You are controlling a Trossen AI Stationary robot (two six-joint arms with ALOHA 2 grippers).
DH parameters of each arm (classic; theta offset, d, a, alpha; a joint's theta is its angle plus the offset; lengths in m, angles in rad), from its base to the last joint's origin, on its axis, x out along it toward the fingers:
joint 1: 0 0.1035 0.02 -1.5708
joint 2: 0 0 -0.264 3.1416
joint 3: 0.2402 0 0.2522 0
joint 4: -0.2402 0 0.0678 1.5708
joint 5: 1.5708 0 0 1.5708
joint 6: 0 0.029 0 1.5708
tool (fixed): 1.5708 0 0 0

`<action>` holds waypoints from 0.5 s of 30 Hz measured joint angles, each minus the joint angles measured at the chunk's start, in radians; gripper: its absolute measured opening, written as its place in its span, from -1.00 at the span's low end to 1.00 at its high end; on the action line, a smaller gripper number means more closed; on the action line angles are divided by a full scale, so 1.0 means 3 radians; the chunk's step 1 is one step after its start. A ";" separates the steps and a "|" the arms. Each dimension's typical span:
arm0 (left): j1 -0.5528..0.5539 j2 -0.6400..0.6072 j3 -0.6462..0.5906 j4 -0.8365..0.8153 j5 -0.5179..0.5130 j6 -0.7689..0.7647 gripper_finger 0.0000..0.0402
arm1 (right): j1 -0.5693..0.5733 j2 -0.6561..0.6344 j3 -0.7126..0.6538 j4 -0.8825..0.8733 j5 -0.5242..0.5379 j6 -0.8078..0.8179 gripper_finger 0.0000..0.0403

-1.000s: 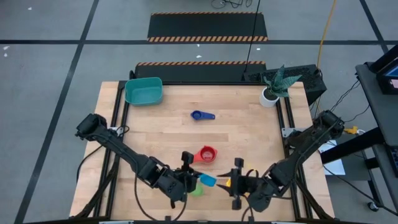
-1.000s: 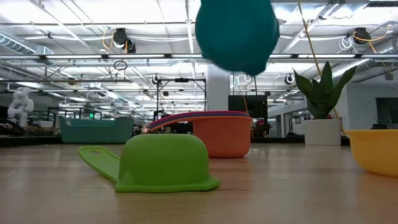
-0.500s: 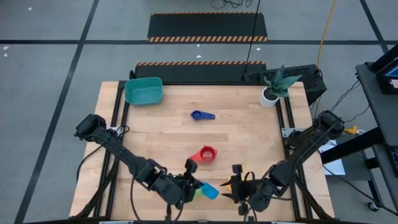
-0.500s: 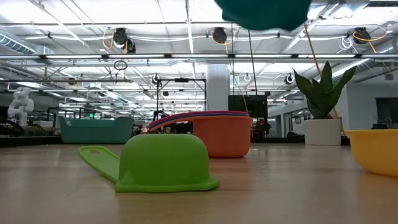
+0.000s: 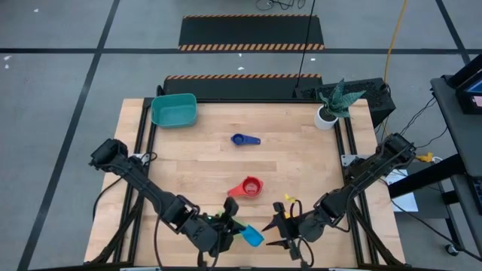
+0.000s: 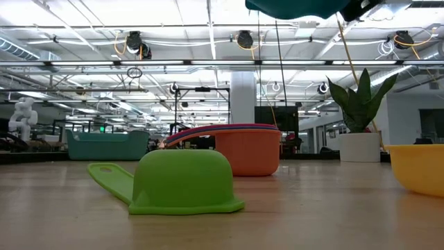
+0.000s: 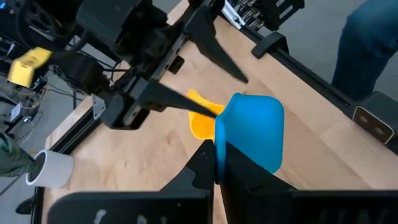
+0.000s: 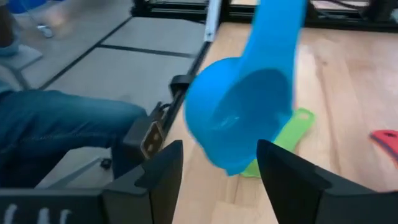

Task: Nest measuring cups in basket
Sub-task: Stack the light blue measuring cup on top of the red measuring cup

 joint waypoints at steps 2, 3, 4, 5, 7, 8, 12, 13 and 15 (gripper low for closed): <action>0.0013 0.0000 0.0000 0.0001 0.0000 -0.0001 -0.93 | -0.0016 0.0000 -0.0032 0.0036 -0.0080 -0.0007 -0.01; 0.0020 0.0000 0.0000 0.0003 0.0000 -0.0003 -0.91 | -0.0028 0.0000 -0.0044 0.0035 -0.0098 -0.0001 -0.02; 0.0021 0.0000 0.0000 0.0004 -0.0001 -0.0004 -0.91 | -0.0032 0.0000 -0.0054 0.0033 -0.0098 0.0000 -0.04; 0.0028 0.0000 0.0000 0.0005 -0.0001 -0.0004 -0.91 | -0.0044 0.0001 -0.0059 0.0031 -0.0100 -0.0003 -0.06; 0.0036 0.0000 0.0000 0.0010 -0.0001 -0.0001 -0.94 | -0.0072 0.0006 -0.0071 0.0067 -0.0101 -0.0022 -0.12; 0.0037 0.0000 0.0000 0.0013 -0.0001 -0.0001 -0.96 | -0.0089 0.0014 -0.0072 0.0080 -0.0112 -0.0028 -0.15; 0.0037 0.0000 0.0000 0.0056 -0.0003 0.0002 -0.94 | -0.0183 0.0125 -0.0073 0.0226 -0.0358 -0.0059 -0.32; 0.0037 0.0000 0.0000 0.0070 -0.0003 0.0005 -0.92 | -0.0207 0.0162 -0.0073 0.0278 -0.0433 -0.0075 -0.38; 0.0035 0.0000 0.0000 0.0120 -0.0001 0.0020 -0.90 | -0.0241 0.0211 -0.0074 0.0337 -0.0524 -0.0129 -0.50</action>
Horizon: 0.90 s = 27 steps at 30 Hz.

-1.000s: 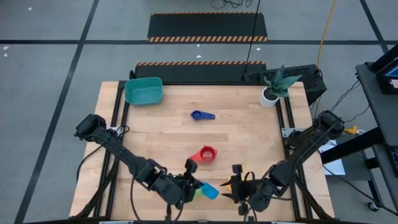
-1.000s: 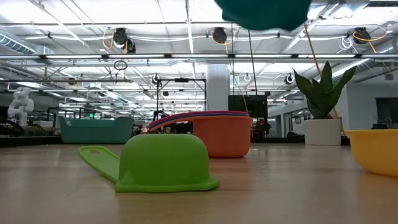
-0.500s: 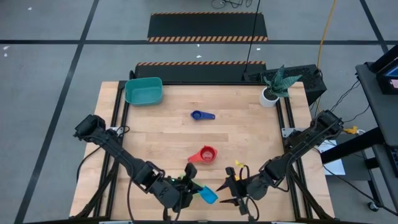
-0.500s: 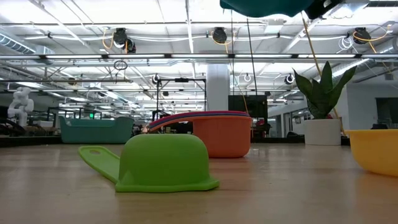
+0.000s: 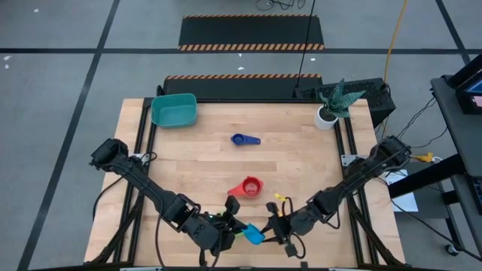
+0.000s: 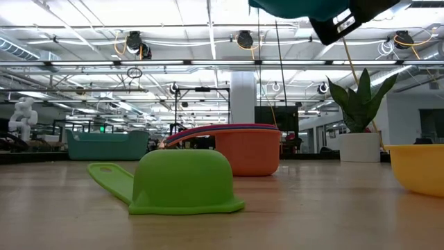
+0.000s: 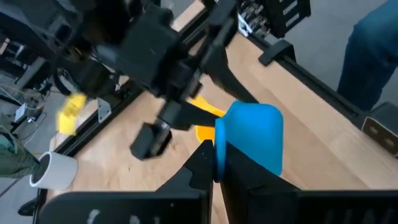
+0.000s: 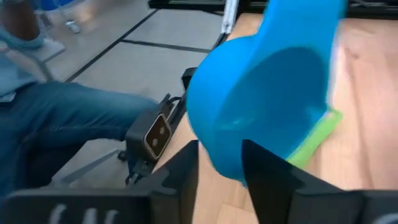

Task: Nest measuring cups in basket
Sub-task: Stack the light blue measuring cup on top of the red measuring cup

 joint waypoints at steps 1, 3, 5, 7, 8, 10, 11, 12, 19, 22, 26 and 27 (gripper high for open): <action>0.0001 0.0000 0.0000 -0.0006 -0.0001 0.0004 -0.90 | -0.0013 0.0012 0.0001 0.0017 -0.0034 -0.0018 -0.56; 0.0000 0.0000 0.0000 -0.0039 -0.0008 0.0008 -0.93 | -0.0039 0.0014 0.0001 0.0012 -0.0109 -0.0041 -0.70; 0.0003 0.0000 0.0000 -0.0071 -0.0008 0.0001 -0.96 | -0.0050 0.0010 0.0001 0.0023 -0.0177 -0.0078 -0.84; 0.0004 0.0000 0.0000 -0.0092 -0.0015 -0.0015 -0.96 | -0.0044 -0.0011 0.0001 0.0024 -0.0212 -0.0156 -0.94; 0.0004 0.0000 0.0000 -0.0090 -0.0015 -0.0026 -0.93 | -0.0041 -0.0014 0.0001 0.0042 -0.0221 -0.0185 -0.96; 0.0003 0.0000 0.0000 -0.0092 -0.0032 -0.0044 -0.83 | -0.0039 -0.0017 0.0008 0.0040 -0.0225 -0.0170 -0.95; 0.0001 0.0000 0.0000 -0.0077 -0.0032 -0.0048 -0.77 | -0.0039 -0.0017 0.0005 0.0007 -0.0218 -0.0147 -0.94; -0.0002 0.0000 0.0000 -0.0064 -0.0032 -0.0059 -0.70 | -0.0044 -0.0015 0.0001 -0.0022 -0.0215 -0.0104 -0.94; -0.0063 0.0000 0.0000 -0.0064 -0.0042 -0.0218 -0.23 | -0.0052 -0.0013 0.0000 -0.0207 -0.0254 0.0159 -0.99; -0.0079 0.0000 0.0000 -0.0072 -0.0046 -0.0284 -0.10 | -0.0055 -0.0013 0.0000 -0.0179 -0.0249 0.0190 -0.99; -0.0059 0.0000 0.0000 -0.0228 -0.0072 -0.0436 -0.03 | -0.0055 -0.0013 0.0000 -0.0187 -0.0250 0.0179 -0.99; -0.0043 0.0000 0.0000 -0.0312 -0.0113 -0.0486 -0.03 | -0.0054 -0.0013 0.0000 -0.0181 -0.0253 0.0175 -0.99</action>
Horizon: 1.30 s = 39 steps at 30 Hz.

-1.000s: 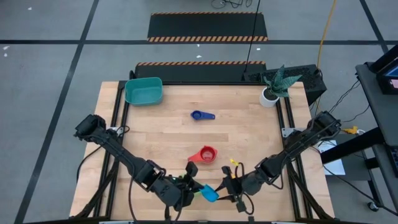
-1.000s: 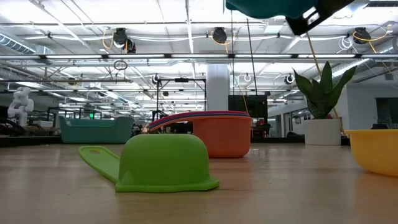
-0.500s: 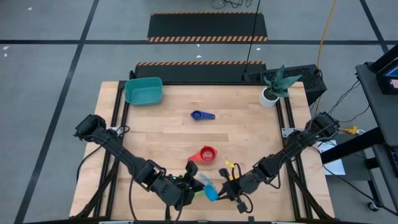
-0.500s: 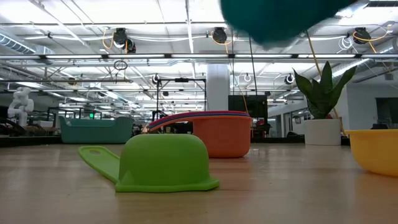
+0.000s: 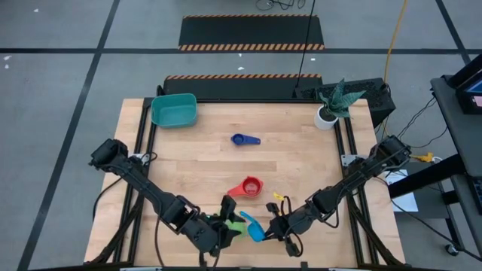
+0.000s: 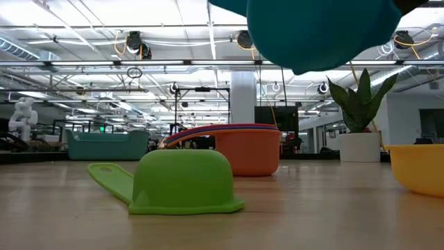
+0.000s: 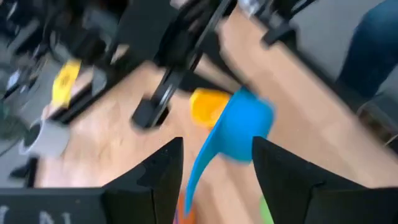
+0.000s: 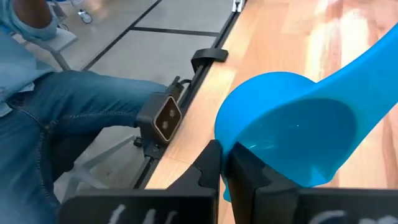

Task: Nest measuring cups in basket
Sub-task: Stack the light blue measuring cup on top of the red measuring cup

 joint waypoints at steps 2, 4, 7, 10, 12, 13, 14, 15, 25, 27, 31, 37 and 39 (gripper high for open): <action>0.0043 0.0000 0.0000 -0.0184 -0.0073 -0.0135 -0.04 | 0.0001 0.0000 0.0000 -0.0004 -0.0003 -0.0018 -0.99; 0.0095 0.0000 0.0000 -0.0319 -0.0087 -0.0290 -0.06 | 0.0002 0.0000 0.0000 -0.0005 -0.0002 -0.0065 -0.99; 0.0136 0.0000 -0.0030 -0.0307 -0.0067 -0.0335 -0.14 | 0.0010 -0.0029 0.0000 -0.0035 -0.0006 -0.0093 -1.00; 0.0132 0.0000 -0.0098 -0.0198 -0.0036 -0.0212 -0.24 | 0.0016 -0.0081 0.0000 -0.0069 -0.0008 -0.0099 -1.00; 0.0133 0.0000 -0.0142 -0.0116 -0.0032 -0.0163 -0.31 | 0.0038 -0.0114 0.0000 -0.0078 -0.0008 -0.0098 -1.00; 0.0143 0.0000 -0.0167 -0.0057 -0.0031 -0.0140 -0.34 | 0.0050 -0.0124 0.0000 -0.0076 -0.0007 -0.0099 -1.00; 0.0153 0.0000 -0.0192 -0.0006 -0.0030 -0.0120 -0.37 | 0.0059 -0.0125 0.0001 -0.0073 -0.0007 -0.0099 -1.00; 0.0161 0.0000 -0.0216 0.0046 -0.0030 -0.0085 -0.39 | 0.0072 -0.0125 0.0001 -0.0077 -0.0007 -0.0099 -1.00; 0.0166 0.0001 -0.0249 0.0332 0.0068 0.0087 -0.53 | 0.0100 -0.0166 0.0001 -0.0074 -0.0002 -0.0189 -1.00; 0.0170 0.0001 -0.0249 0.0325 0.0067 0.0074 -0.54 | 0.0101 -0.0199 0.0001 -0.0073 0.0000 -0.0199 -1.00; 0.0185 0.0001 -0.0249 0.0399 0.0068 0.0061 -0.54 | 0.0144 -0.0228 0.0001 -0.0052 0.0003 -0.0258 -1.00; 0.0185 0.0001 -0.0251 0.0623 0.0160 0.0153 -0.54 | 0.0212 -0.0228 0.0005 0.0092 0.0001 -0.0464 -1.00; 0.0183 0.0001 -0.0251 0.0621 0.0167 0.0159 -0.54 | 0.0212 -0.0234 0.0005 0.0113 0.0002 -0.0499 -1.00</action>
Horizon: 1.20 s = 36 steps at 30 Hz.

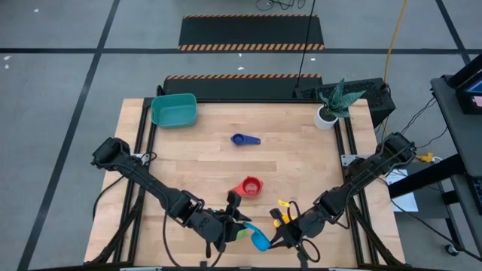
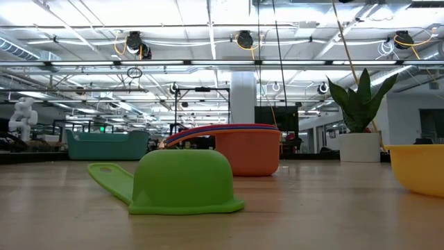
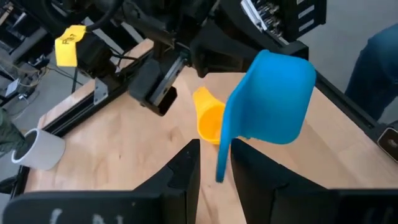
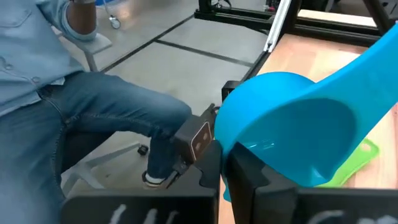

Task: Nest measuring cups in basket
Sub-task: Stack the light blue measuring cup on top of the red measuring cup

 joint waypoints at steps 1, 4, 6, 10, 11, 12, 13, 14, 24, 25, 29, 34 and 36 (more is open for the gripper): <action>0.0000 0.0000 0.0000 0.0000 0.0000 0.0001 -0.54 | 0.0006 -0.0010 0.0000 -0.0002 0.0001 -0.0001 -1.00; 0.0001 0.0000 0.0000 0.0003 -0.0001 0.0004 -0.54 | 0.0011 -0.0021 0.0001 0.0026 0.0001 -0.0011 -1.00; 0.0001 0.0000 0.0000 0.0032 0.0000 0.0005 -0.54 | 0.0020 -0.0021 0.0001 0.0012 0.0001 -0.0014 -1.00; 0.0001 0.0000 0.0000 0.0127 -0.0001 0.0037 -0.54 | 0.0019 -0.0021 0.0001 0.0014 0.0001 -0.0015 -1.00; -0.0004 0.0000 0.0000 0.0144 -0.0001 0.0055 -0.54 | 0.0019 -0.0021 0.0001 0.0012 0.0001 -0.0015 -1.00; -0.0008 0.0000 0.0000 0.0149 0.0000 0.0066 -0.54 | 0.0019 -0.0021 0.0001 0.0010 0.0001 -0.0015 -1.00; -0.0008 0.0000 0.0000 0.0149 0.0000 0.0079 -0.54 | 0.0019 -0.0021 0.0001 0.0011 0.0000 -0.0015 -1.00; -0.0008 0.0000 0.0000 0.0148 0.0001 0.0082 -0.54 | 0.0019 -0.0021 0.0001 0.0014 0.0000 -0.0015 -1.00; -0.0008 0.0000 0.0000 0.0153 0.0004 0.0100 -0.54 | 0.0019 -0.0021 0.0001 0.0011 0.0000 -0.0013 -1.00; -0.0008 0.0000 0.0000 0.0153 0.0005 0.0099 -0.54 | 0.0019 -0.0021 0.0000 0.0012 0.0000 -0.0013 -1.00; -0.0008 0.0000 0.0000 0.0153 0.0006 0.0089 -0.54 | 0.0019 -0.0020 0.0000 0.0011 -0.0004 -0.0014 -1.00; -0.0038 0.0000 0.0005 0.0153 0.0007 0.0101 -0.54 | 0.0019 -0.0020 0.0000 0.0011 -0.0008 -0.0014 -1.00; -0.0053 0.0000 0.0009 0.0169 0.0008 0.0118 -0.54 | 0.0019 -0.0020 0.0000 0.0011 -0.0008 -0.0013 -1.00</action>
